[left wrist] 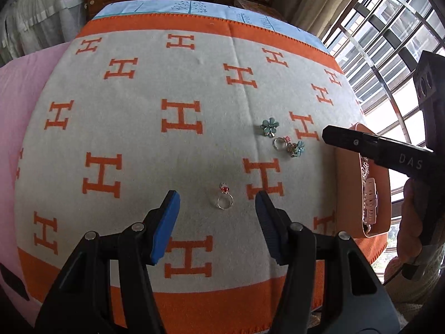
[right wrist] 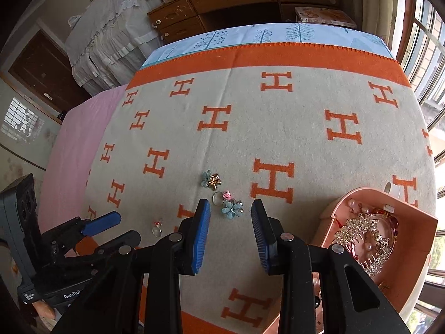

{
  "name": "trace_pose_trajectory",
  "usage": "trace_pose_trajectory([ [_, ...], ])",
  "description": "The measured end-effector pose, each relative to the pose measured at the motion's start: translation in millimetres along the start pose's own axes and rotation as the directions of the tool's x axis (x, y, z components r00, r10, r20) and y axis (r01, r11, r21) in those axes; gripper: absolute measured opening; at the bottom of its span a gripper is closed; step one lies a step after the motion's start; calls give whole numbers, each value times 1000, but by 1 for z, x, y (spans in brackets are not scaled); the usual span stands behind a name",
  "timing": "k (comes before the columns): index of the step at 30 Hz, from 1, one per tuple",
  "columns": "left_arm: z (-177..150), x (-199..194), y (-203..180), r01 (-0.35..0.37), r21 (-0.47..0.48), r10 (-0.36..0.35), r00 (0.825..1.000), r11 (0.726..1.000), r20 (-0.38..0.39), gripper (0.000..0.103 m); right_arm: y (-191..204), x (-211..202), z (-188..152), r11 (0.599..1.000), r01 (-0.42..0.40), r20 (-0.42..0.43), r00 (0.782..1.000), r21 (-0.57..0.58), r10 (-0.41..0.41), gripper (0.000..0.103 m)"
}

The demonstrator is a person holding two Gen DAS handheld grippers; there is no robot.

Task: Organize jewelry

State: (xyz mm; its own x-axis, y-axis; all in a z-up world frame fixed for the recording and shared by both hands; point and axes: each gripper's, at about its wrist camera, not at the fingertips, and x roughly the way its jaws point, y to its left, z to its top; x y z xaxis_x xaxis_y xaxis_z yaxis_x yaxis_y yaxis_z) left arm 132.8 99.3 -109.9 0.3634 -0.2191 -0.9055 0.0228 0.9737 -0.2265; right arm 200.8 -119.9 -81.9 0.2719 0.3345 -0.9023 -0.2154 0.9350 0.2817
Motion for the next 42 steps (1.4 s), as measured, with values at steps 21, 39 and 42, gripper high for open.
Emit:
trace_pose_trajectory([
  [21,-5,34,-20,-111,98,110,994,989,7,38,30,66,18,983,58,-117,990,-172,-79,31],
  [39,-6,19,-10,-63,20,61,994,998,92,3,10,56,24,996,14,-69,997,-89,-20,8],
  [42,-8,3,-18,-73,50,65,987,996,147,3,5,34,20,998,-11,-20,1000,-62,10,8],
])
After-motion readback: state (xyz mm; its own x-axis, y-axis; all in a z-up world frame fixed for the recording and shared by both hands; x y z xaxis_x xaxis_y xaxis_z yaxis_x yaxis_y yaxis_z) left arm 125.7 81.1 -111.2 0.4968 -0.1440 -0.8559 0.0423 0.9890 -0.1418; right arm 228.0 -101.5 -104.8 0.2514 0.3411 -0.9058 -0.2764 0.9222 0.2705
